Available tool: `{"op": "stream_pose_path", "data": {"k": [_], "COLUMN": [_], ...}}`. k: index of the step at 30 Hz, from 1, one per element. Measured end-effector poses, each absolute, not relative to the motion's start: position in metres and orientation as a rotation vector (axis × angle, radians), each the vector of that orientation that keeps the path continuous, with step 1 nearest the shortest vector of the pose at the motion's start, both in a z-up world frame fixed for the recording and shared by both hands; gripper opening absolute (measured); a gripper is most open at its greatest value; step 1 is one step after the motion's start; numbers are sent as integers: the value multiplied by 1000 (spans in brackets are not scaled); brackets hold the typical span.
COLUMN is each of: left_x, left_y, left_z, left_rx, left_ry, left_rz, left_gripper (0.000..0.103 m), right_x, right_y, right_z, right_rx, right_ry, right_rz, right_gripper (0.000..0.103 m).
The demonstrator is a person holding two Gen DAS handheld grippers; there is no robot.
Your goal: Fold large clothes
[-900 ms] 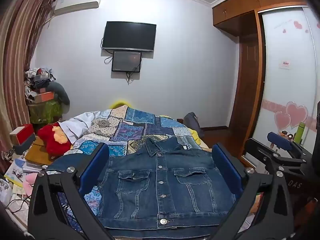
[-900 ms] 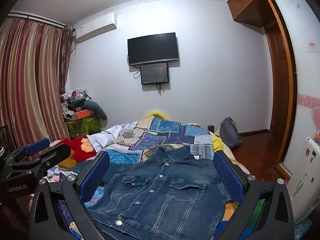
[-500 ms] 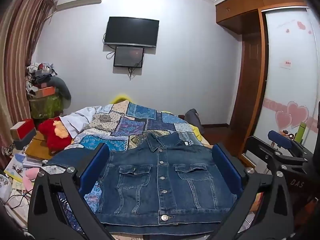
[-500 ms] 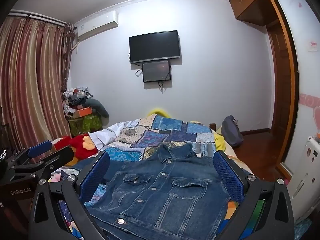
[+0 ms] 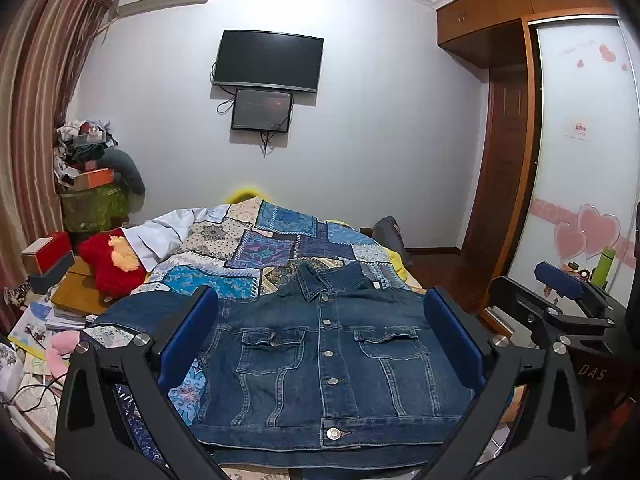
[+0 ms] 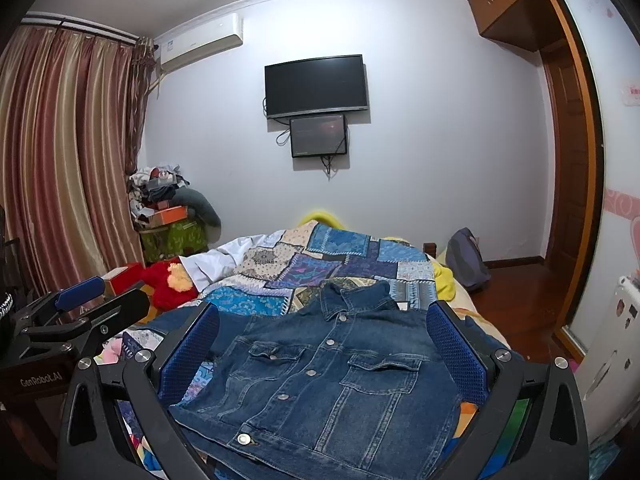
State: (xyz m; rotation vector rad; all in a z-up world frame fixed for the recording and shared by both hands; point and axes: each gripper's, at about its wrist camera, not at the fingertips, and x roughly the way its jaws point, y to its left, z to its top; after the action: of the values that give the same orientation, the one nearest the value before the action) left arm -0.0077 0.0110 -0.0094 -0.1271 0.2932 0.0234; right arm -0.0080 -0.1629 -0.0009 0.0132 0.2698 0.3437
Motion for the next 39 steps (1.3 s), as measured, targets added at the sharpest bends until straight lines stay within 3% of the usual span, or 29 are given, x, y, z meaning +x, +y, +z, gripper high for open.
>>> {"op": "stream_pose_path", "data": {"k": [39], "left_x": [7], "left_y": [13], "left_z": [-14], "left_rx": [-131], "left_ry": [307], "left_rz": [23], "left_gripper": [103], "right_x": [-6], "right_y": [-168], "right_z": [5], "right_rx": [21], "right_ry": [269], "right_rz": [337], "right_gripper": [103]}}
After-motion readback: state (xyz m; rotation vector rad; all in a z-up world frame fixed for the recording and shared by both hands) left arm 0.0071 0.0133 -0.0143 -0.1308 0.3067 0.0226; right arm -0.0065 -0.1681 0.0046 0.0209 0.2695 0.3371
